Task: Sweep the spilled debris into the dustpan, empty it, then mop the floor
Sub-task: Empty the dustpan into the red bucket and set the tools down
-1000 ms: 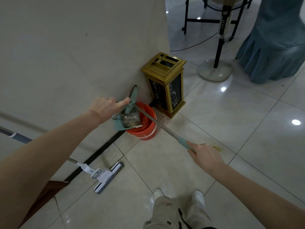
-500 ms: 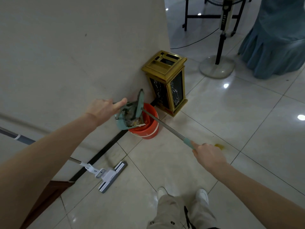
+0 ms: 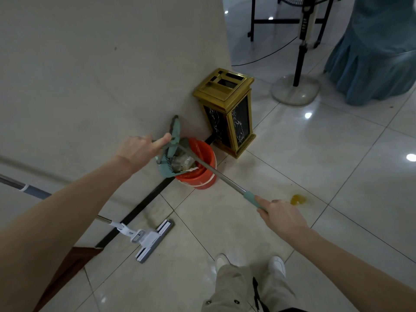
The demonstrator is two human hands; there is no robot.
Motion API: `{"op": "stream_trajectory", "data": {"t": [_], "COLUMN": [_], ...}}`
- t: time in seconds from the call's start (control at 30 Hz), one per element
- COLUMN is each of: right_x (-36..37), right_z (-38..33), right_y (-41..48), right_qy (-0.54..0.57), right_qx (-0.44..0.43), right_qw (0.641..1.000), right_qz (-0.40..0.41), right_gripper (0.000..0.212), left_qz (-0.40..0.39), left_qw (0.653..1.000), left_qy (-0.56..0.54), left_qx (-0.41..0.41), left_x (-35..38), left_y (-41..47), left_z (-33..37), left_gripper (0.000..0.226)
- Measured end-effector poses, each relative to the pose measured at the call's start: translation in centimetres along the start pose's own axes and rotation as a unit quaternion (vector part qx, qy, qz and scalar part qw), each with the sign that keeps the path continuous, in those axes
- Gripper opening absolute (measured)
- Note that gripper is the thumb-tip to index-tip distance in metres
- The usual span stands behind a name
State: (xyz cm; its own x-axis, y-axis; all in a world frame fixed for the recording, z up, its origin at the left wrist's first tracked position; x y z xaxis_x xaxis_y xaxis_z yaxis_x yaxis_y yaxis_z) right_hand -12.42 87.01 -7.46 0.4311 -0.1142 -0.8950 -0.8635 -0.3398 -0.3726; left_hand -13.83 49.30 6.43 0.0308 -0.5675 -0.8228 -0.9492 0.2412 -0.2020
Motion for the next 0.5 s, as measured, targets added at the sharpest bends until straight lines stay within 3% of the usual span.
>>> {"op": "stream_trajectory", "data": {"t": [0.33,0.43,0.5], "right_x": [1.4,0.6,0.3], "right_z": [1.2,2.6,3.1], "right_y": [0.5,1.0,0.8], "right_qy": [-0.095,-0.056,-0.020], "right_qx": [0.023,0.039,0.049], "right_qw": [0.995,0.998,0.998], "right_qz": [-0.020,-0.017,-0.016], "right_gripper": [0.046,0.045,0.042], "left_qz": [-0.021,0.011,-0.010], "left_qw": [1.000,0.999,1.000], "left_qy": [-0.007,-0.030,-0.010], "left_qx": [0.019,0.010,0.022], "left_x": [-0.7,-0.8,-0.3], "left_y": [-0.2,-0.5,-0.8], "left_z": [-0.7,-0.7,-0.5], "left_gripper": [0.047,0.051,0.052]}}
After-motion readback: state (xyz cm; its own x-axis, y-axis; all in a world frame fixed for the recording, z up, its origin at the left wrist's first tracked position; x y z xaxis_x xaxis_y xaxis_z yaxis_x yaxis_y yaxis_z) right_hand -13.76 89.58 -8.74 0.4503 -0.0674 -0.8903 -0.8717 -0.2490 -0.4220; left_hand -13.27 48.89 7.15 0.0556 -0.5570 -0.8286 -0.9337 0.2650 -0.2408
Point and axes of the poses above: each hand's wrist, its own y-axis towards the middle knuckle, its own x-axis out of the palm, z = x × y, the point moved 2 cm from there along y, towards the middle knuckle, and after that the axes turned 12 degrees about x, right-handed, at the moved point
